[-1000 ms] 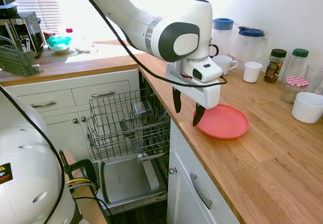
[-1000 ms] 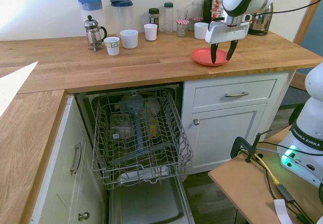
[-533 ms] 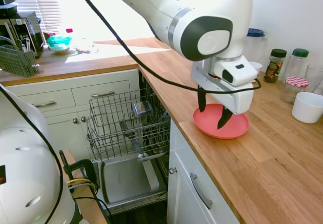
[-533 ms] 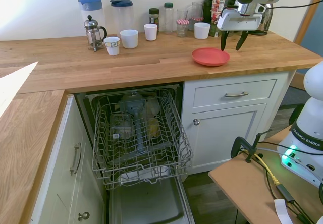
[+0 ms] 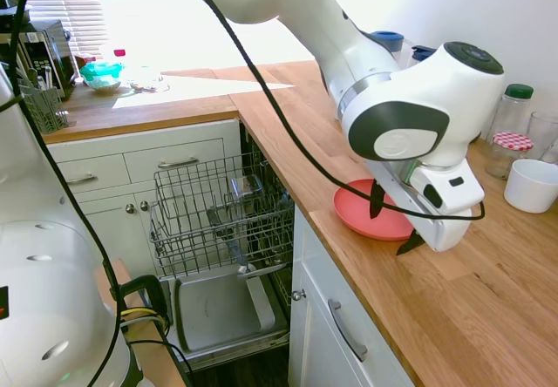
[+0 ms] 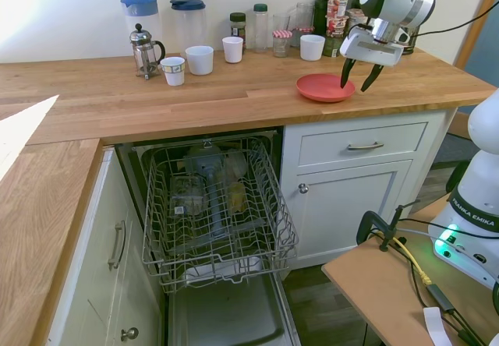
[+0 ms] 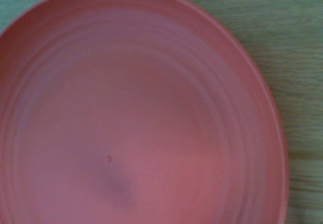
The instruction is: Put the plate in the dishwasher
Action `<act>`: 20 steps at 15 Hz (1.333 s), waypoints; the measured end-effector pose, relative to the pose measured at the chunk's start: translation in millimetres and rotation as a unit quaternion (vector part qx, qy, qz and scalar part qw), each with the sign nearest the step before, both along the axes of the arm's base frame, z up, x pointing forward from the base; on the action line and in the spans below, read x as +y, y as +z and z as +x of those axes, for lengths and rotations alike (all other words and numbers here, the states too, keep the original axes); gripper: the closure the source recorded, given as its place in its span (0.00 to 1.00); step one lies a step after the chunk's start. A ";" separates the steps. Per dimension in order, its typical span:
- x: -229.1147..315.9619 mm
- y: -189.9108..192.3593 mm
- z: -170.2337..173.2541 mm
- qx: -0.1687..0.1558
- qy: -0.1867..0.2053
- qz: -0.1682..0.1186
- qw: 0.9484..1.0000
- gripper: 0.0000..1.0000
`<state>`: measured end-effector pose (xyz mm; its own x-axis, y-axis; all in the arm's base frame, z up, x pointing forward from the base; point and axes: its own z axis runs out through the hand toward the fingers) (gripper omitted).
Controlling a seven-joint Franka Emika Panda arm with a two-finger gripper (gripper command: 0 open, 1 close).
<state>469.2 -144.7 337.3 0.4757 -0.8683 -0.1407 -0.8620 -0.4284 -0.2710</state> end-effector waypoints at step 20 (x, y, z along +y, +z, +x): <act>-19.3 -17.3 19.0 0.004 -0.024 0.039 0.999 1.00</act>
